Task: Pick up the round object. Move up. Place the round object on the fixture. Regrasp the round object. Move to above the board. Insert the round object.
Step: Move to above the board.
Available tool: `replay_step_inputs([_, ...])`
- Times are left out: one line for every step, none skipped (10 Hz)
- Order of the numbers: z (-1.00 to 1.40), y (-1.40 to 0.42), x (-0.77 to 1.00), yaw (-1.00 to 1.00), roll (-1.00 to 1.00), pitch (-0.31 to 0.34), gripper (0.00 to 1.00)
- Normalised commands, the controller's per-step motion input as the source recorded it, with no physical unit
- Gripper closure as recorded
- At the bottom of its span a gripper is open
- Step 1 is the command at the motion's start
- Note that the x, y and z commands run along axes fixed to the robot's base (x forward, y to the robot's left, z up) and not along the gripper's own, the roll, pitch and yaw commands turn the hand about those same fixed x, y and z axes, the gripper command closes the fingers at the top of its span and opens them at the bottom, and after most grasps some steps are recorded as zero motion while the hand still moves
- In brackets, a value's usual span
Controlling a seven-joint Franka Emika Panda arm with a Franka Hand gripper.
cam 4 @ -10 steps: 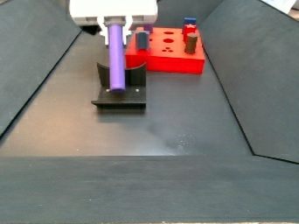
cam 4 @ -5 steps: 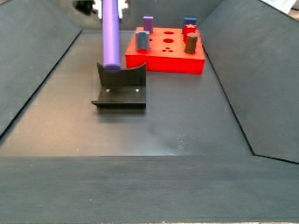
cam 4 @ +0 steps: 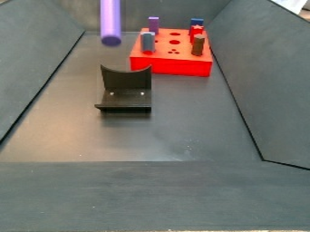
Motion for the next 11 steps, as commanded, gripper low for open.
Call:
replay_step_inputs([1.00, 0.02, 0.01, 0.07, -0.05, 0.085, 1.00])
replay_step_inputs([0.95, 0.01, 0.02, 0.07, -0.05, 0.089, 1.00])
replay_step_inputs([0.78, 0.00, 0.02, 0.08, -0.05, 0.096, 1.00])
replay_step_inputs([0.55, -0.01, 0.02, 0.08, -0.04, 0.098, 1.00])
replay_step_inputs([0.38, -0.01, 0.02, 0.08, -0.04, 0.100, 1.00])
replay_step_inputs([0.16, -1.00, -0.62, -0.08, -1.00, -0.009, 1.00])
replay_step_inputs([0.13, -1.00, -0.63, -0.08, -1.00, -0.014, 1.00])
replay_step_inputs([0.15, -1.00, -0.67, -0.08, -1.00, -0.030, 1.00])
replay_step_inputs([0.14, -1.00, -0.68, -0.08, -1.00, -0.033, 1.00])
replay_step_inputs([0.15, -1.00, -0.70, -0.09, -1.00, -0.033, 1.00])
replay_step_inputs([0.14, -1.00, -0.71, -0.09, -1.00, -0.030, 1.00])
